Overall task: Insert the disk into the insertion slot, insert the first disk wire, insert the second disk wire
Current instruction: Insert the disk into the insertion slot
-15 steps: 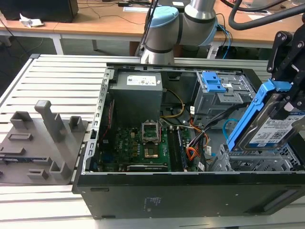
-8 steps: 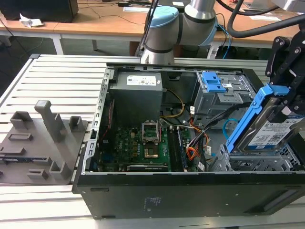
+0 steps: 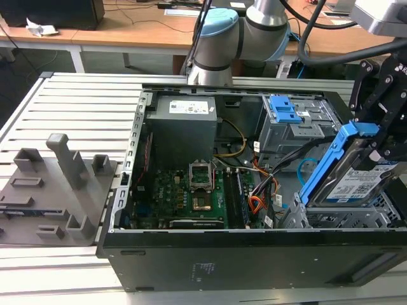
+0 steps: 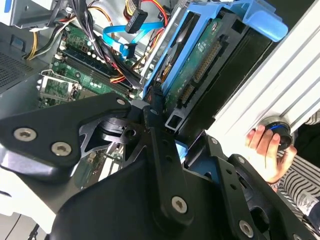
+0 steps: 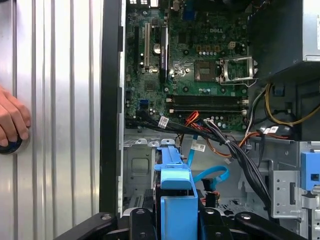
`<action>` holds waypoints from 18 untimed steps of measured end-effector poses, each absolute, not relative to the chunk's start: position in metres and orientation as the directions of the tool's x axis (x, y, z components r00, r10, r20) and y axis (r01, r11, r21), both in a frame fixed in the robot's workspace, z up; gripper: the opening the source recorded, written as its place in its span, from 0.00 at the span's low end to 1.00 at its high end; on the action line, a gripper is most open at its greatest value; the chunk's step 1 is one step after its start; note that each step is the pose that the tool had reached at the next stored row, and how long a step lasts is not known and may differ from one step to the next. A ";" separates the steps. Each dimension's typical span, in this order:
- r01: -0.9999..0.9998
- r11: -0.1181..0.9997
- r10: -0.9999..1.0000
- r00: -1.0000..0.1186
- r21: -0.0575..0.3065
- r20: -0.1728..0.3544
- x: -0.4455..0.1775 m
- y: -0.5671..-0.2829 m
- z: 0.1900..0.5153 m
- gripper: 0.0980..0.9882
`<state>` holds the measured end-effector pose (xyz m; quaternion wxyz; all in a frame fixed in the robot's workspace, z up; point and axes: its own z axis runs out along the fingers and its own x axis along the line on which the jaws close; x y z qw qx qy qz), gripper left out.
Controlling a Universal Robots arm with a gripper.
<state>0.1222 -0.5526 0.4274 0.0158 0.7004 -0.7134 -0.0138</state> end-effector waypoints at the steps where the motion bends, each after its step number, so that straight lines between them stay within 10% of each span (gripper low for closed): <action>1: -0.999 0.018 -1.000 -0.018 0.042 0.003 0.122 -0.553 0.427 0.30; 13: -0.999 0.018 -1.000 -0.018 0.042 0.003 0.122 -0.553 0.422 0.31; 18: -0.999 0.019 -1.000 -0.018 0.042 0.003 0.122 -0.553 0.422 0.59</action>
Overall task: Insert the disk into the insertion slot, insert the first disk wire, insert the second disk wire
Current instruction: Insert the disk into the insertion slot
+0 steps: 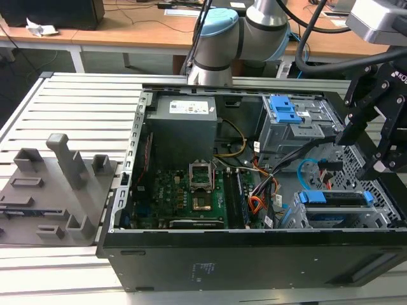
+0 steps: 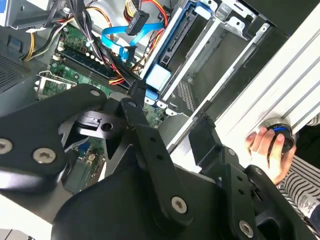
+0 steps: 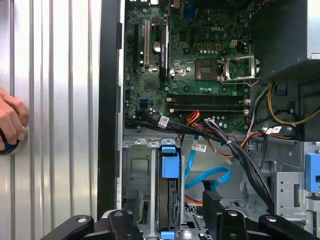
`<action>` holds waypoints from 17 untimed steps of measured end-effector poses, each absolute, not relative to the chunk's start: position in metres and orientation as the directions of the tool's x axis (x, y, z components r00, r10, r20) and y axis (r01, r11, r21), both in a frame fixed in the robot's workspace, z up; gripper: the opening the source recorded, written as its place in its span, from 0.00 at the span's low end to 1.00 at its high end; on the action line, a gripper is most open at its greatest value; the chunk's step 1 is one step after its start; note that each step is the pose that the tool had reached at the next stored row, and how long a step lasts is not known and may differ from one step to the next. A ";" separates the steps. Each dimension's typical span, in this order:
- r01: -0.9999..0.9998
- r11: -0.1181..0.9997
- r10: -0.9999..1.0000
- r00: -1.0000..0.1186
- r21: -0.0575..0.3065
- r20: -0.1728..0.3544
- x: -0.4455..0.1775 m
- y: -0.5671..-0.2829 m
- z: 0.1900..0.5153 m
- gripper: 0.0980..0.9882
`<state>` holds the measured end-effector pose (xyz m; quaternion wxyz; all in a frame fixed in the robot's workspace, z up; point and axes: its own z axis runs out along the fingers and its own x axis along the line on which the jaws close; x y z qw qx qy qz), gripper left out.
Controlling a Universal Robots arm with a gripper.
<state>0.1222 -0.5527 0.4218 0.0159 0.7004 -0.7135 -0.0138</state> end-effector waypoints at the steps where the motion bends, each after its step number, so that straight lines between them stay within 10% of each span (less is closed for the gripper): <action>1: -0.999 0.019 -1.000 -0.018 0.042 0.003 0.122 -0.553 0.422 0.59; 9: -0.999 0.019 -1.000 -0.018 0.042 0.003 0.122 -0.553 0.422 0.09; 17: -0.999 0.018 -1.000 -0.018 0.042 0.003 0.125 -0.553 0.421 0.01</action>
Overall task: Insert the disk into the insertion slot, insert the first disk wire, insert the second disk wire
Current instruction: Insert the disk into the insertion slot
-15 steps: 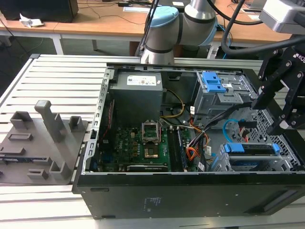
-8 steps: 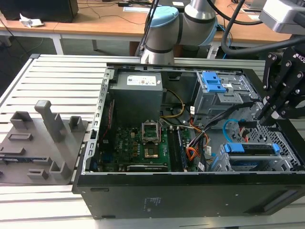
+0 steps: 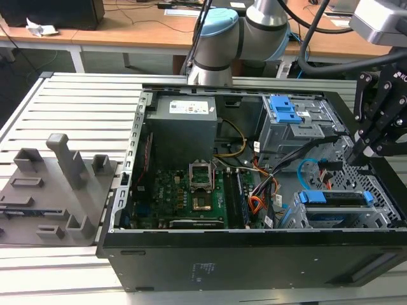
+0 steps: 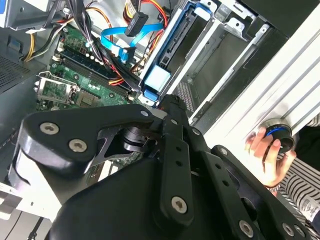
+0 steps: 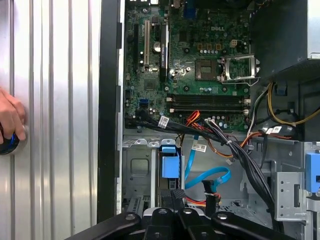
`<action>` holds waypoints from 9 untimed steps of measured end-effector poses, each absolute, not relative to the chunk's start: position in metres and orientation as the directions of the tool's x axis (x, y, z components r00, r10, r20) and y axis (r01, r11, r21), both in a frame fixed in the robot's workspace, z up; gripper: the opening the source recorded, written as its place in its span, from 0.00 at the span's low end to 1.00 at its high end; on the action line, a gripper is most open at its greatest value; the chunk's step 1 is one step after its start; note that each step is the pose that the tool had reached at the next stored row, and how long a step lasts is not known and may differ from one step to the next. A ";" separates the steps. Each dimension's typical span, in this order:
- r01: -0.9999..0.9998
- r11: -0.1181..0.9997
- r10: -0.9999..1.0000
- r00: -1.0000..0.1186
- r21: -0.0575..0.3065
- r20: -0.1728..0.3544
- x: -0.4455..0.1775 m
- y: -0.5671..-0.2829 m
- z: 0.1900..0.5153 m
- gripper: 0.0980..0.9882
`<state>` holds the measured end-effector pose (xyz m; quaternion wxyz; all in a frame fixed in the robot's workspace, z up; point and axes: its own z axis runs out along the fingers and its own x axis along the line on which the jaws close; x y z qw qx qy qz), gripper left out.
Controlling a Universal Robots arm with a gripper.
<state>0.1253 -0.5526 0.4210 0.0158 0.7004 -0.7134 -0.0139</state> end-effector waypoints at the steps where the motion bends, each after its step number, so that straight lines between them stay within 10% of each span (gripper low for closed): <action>1: -0.999 0.018 -1.000 -0.018 0.042 0.003 0.130 -0.552 0.421 0.01; 9: -0.999 0.019 -1.000 -0.018 0.044 0.003 0.135 -0.552 0.401 0.01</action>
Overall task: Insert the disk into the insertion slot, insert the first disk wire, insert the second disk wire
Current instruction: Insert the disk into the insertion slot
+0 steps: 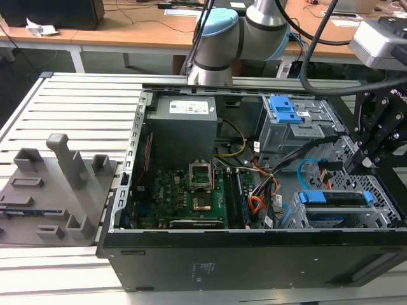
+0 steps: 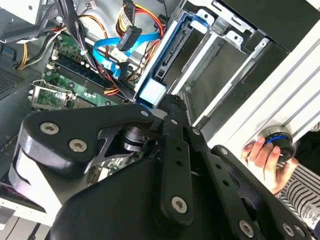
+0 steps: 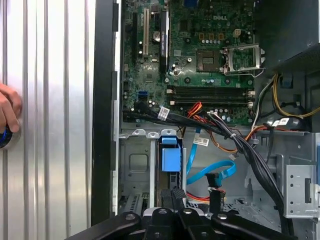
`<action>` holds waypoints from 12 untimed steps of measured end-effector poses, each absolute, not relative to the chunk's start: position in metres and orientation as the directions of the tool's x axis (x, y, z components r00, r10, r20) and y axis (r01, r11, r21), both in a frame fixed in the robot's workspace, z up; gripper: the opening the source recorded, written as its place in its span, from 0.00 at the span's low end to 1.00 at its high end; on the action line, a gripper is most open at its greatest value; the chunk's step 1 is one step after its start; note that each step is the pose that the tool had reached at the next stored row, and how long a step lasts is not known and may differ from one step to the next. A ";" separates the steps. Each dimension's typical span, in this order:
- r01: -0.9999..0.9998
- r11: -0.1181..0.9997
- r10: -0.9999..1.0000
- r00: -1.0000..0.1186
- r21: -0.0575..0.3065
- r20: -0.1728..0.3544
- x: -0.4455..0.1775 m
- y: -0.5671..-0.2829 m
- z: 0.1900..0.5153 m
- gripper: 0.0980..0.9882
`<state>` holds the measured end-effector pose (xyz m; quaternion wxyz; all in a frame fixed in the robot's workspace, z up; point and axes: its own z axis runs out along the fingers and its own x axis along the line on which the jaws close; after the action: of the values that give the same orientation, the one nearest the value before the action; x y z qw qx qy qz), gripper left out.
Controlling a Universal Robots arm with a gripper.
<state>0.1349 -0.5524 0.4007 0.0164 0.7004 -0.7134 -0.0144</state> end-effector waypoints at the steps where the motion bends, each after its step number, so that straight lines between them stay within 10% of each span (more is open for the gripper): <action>1: -0.999 0.019 -1.000 -0.018 0.043 0.003 0.135 -0.552 0.399 0.01; 12: -0.999 0.018 -1.000 -0.018 0.044 0.003 0.144 -0.552 0.377 0.01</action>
<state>0.1440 -0.5524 0.3770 0.0167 0.7004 -0.7134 -0.0146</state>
